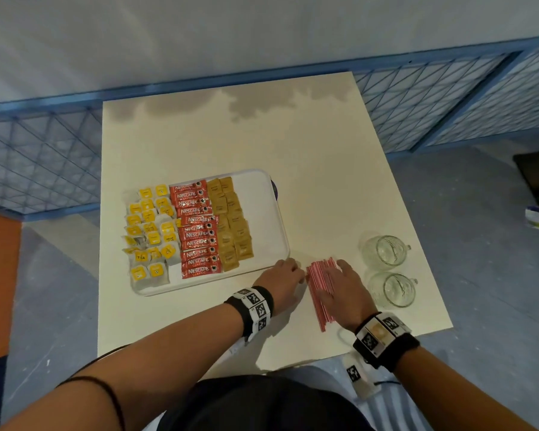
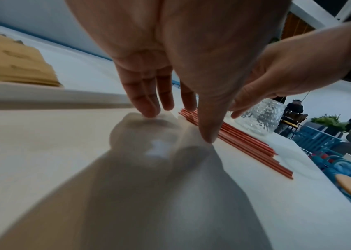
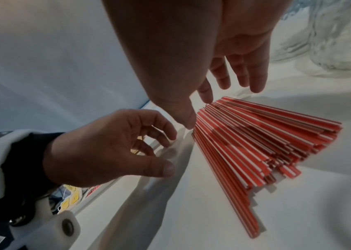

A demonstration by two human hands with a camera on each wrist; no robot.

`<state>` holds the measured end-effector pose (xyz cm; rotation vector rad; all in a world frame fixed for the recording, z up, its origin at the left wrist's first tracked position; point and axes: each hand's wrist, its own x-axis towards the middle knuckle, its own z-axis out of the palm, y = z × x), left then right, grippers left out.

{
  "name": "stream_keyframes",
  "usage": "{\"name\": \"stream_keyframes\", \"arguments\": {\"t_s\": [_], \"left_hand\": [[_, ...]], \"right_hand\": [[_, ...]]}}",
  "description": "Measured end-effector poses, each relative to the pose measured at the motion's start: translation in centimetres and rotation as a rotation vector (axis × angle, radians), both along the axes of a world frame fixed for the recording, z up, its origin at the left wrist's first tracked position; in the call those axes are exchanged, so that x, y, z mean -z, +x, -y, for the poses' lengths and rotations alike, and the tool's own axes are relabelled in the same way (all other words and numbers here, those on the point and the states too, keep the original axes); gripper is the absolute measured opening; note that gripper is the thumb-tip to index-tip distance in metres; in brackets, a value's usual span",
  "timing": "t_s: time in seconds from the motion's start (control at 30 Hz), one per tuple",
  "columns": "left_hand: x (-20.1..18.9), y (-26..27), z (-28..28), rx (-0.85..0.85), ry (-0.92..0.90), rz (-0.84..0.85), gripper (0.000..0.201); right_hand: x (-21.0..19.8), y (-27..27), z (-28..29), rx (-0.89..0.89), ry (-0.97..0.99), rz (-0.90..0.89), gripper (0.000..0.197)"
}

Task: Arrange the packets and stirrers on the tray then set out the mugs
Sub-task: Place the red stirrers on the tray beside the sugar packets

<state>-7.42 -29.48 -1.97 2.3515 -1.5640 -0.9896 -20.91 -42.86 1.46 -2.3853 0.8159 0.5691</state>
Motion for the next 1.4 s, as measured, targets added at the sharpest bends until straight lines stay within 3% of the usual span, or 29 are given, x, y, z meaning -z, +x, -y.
{"name": "stream_keyframes", "arguments": {"t_s": [0.33,0.53,0.77,0.87,0.97,1.1,1.23,1.4], "left_hand": [[1.2,-1.4,1.9,-0.054,-0.107,0.009,0.059],[2.8,-1.6,1.3,0.069,-0.126,0.089,0.073],[3.2,-0.8,-0.9,0.118,-0.152,0.113,0.051],[3.3,-0.4,-2.3,0.116,-0.116,0.168,0.042],[3.0,-0.1,-3.7,0.094,-0.093,0.219,0.039],[2.6,0.5,-5.3,0.039,-0.046,0.223,0.040],[2.1,0.8,-6.1,0.016,-0.016,0.243,0.031],[1.5,1.5,-6.9,-0.045,0.023,0.214,0.021]], "right_hand": [[2.3,-0.9,-0.6,0.040,-0.043,-0.007,0.038],[3.5,-0.9,-2.0,-0.043,-0.009,0.055,0.031],[3.4,-0.4,-3.4,-0.164,0.122,0.197,0.021],[3.6,-0.3,-3.6,-0.171,0.173,0.205,0.030],[3.6,0.0,-3.0,-0.115,0.179,0.161,0.064],[3.7,1.2,-2.0,-0.307,0.030,0.046,0.084],[4.5,2.1,-2.6,-0.524,-0.103,0.035,0.073],[5.4,3.5,-3.7,-0.601,-0.145,0.135,0.033]]}}
